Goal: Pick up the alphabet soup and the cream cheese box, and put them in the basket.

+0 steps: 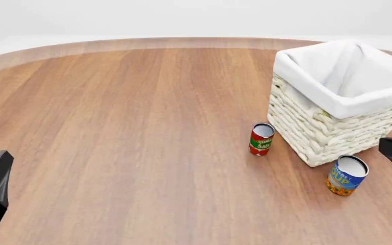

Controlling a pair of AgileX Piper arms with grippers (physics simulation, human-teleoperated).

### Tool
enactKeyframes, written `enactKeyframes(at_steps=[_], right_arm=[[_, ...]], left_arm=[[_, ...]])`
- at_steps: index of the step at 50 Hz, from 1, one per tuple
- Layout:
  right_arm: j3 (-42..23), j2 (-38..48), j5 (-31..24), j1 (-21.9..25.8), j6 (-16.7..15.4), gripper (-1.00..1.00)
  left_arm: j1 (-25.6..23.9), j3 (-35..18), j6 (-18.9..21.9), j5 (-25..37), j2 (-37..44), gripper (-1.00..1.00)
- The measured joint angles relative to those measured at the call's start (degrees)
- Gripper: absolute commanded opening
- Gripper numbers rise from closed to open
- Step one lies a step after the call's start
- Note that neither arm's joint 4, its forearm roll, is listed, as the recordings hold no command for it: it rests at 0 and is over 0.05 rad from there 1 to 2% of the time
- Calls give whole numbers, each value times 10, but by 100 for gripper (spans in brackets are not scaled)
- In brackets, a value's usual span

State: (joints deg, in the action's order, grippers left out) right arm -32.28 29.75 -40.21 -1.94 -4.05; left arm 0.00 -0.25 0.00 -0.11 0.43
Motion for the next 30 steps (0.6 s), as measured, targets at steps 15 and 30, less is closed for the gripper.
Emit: enactKeyframes(at_steps=[15, 30], right_arm=[[10, 2, 3, -1, -2, 100], [12, 5, 4, -1, -5, 100]], left_arm=[[0, 0, 0, 0, 0, 100], [0, 0, 0, 0, 0, 100]])
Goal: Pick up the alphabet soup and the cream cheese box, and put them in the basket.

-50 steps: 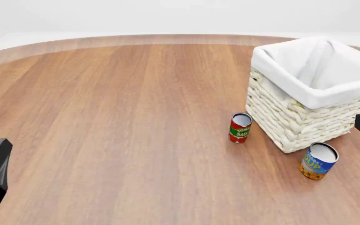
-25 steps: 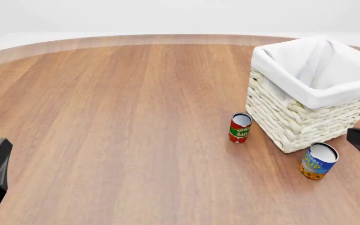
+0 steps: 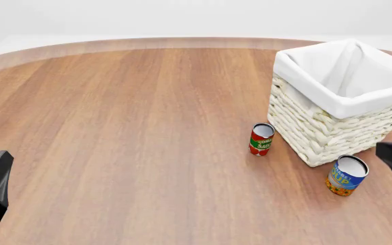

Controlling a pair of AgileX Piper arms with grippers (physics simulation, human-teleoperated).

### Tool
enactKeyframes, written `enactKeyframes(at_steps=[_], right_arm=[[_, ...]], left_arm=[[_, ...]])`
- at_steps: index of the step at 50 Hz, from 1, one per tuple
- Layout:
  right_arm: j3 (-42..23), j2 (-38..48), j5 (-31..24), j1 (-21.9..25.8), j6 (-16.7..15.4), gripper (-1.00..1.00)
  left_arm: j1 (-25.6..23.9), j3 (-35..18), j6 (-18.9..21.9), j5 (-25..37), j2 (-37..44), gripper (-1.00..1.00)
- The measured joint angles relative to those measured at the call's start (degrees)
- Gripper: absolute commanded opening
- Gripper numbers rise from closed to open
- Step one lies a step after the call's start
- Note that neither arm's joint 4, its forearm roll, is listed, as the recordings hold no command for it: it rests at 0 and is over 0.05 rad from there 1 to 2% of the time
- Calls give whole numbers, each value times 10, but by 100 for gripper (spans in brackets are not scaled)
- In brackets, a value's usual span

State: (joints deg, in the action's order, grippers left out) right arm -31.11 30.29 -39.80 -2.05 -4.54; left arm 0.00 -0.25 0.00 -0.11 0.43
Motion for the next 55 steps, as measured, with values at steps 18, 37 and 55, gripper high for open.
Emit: enactKeyframes(at_steps=[18, 37, 55], right_arm=[[26, -22, -16, -5, -14, 100], [63, -26, -1, -13, -18, 100], [97, -14, 13, -6, -24, 100]], left_arm=[[0, 0, 0, 0, 0, 100], [0, 0, 0, 0, 0, 100], [0, 0, 0, 0, 0, 100]])
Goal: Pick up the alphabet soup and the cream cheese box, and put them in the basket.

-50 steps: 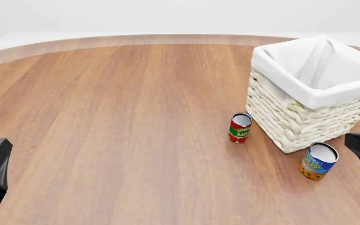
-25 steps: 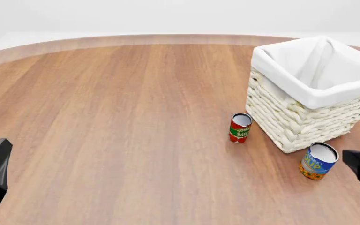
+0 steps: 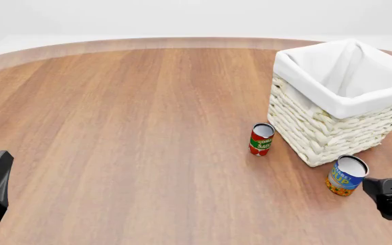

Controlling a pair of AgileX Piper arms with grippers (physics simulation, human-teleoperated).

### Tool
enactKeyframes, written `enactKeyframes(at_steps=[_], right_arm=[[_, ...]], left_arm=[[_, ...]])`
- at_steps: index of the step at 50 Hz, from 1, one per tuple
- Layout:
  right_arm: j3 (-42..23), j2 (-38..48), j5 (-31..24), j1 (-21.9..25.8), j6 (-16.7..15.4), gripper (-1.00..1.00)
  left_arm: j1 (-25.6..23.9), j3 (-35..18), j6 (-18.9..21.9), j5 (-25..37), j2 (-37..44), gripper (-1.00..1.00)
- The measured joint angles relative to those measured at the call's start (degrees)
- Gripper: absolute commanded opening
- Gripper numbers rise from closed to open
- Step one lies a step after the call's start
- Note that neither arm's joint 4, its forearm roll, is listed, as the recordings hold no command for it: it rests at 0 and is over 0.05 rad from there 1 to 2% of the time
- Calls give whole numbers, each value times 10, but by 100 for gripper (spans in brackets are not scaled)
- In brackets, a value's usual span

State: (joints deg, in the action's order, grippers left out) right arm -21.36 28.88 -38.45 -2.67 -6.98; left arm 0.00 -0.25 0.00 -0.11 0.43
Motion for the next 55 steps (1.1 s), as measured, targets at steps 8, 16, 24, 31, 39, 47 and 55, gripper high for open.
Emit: enactKeyframes(at_steps=[8, 16, 24, 31, 39, 47, 55], right_arm=[[9, 7, 8, -2, -1, 100], [17, 14, 20, -5, -1, 100], [26, 21, 31, -8, -1, 100], [37, 29, 46, -9, -1, 100], [49, 36, 61, -10, -1, 100], [59, 46, 80, -10, 1, 100], [71, 57, 102, -9, 6, 100]], left_arm=[[0, 0, 0, 0, 0, 100], [0, 0, 0, 0, 0, 100], [0, 0, 0, 0, 0, 100], [0, 0, 0, 0, 0, 100], [0, 0, 0, 0, 0, 100], [0, 0, 0, 0, 0, 100], [0, 0, 0, 0, 0, 100]])
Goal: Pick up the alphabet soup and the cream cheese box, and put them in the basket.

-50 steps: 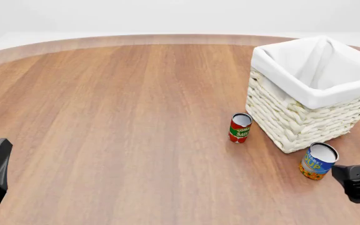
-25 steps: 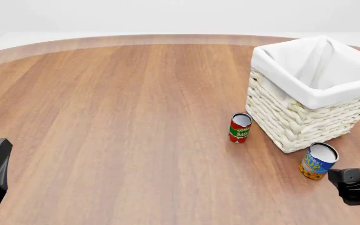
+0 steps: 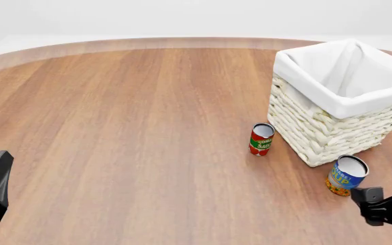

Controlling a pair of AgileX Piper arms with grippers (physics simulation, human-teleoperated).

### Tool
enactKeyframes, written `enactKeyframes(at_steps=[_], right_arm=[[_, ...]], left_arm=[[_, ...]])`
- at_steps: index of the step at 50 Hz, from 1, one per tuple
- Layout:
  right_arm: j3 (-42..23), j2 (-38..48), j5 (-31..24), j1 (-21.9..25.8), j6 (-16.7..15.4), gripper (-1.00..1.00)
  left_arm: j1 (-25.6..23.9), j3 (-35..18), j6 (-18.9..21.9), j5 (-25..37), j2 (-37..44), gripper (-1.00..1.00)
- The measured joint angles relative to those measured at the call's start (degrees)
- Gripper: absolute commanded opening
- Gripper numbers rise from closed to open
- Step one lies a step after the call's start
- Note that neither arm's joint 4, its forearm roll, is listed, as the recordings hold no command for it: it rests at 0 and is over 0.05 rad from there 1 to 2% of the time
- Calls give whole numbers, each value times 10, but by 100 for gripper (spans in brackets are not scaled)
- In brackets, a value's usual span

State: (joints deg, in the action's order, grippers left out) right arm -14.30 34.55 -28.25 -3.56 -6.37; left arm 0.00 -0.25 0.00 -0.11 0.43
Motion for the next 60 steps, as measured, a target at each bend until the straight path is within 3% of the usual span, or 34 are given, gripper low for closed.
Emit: enactKeyframes(at_steps=[60], right_arm=[[31, 80, 102, -14, 6, 100]], left_arm=[[0, 0, 0, 0, 0, 100]])
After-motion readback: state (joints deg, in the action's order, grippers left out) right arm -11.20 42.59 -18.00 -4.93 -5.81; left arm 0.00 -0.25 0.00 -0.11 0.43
